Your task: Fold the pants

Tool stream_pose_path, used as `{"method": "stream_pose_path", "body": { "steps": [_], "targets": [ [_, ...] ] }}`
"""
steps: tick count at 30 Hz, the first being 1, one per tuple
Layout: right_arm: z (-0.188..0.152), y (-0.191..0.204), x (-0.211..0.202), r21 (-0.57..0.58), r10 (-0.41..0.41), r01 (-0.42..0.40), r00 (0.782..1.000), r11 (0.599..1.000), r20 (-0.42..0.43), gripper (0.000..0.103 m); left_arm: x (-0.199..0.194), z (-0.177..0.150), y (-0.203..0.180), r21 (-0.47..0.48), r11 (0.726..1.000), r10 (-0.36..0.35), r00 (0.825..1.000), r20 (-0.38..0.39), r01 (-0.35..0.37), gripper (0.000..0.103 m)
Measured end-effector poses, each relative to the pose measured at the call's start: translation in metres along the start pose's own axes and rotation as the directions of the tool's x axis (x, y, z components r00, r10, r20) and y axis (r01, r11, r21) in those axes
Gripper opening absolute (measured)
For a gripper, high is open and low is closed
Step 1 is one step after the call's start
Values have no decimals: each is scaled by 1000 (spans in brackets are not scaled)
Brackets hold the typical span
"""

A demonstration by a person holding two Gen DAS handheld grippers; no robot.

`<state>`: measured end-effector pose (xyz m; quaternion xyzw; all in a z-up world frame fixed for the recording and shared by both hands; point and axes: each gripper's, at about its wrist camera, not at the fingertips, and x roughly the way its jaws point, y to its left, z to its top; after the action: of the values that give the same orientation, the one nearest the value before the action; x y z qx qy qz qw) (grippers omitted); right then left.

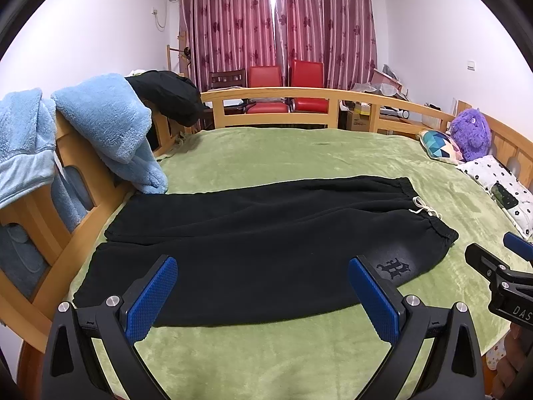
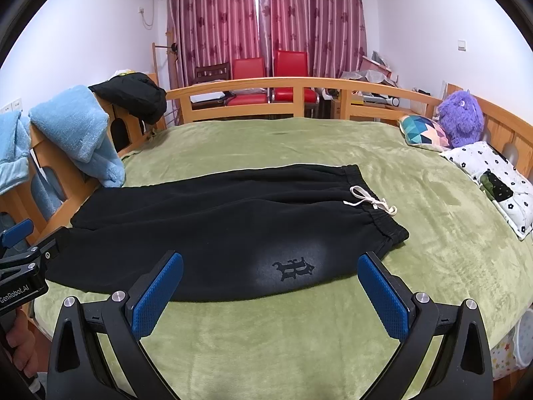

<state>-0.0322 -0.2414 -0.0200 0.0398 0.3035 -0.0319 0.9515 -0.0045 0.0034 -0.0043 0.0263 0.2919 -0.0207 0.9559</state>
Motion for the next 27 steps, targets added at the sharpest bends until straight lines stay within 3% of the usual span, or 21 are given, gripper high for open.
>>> {"method": "stream_pose_path", "body": {
  "steps": [27],
  "targets": [
    [-3,-2,-1,-3,-5,5,1000,1000,0,103,0,0,-1,-5,1000,-4,1000,-1,4,103]
  ]
}}
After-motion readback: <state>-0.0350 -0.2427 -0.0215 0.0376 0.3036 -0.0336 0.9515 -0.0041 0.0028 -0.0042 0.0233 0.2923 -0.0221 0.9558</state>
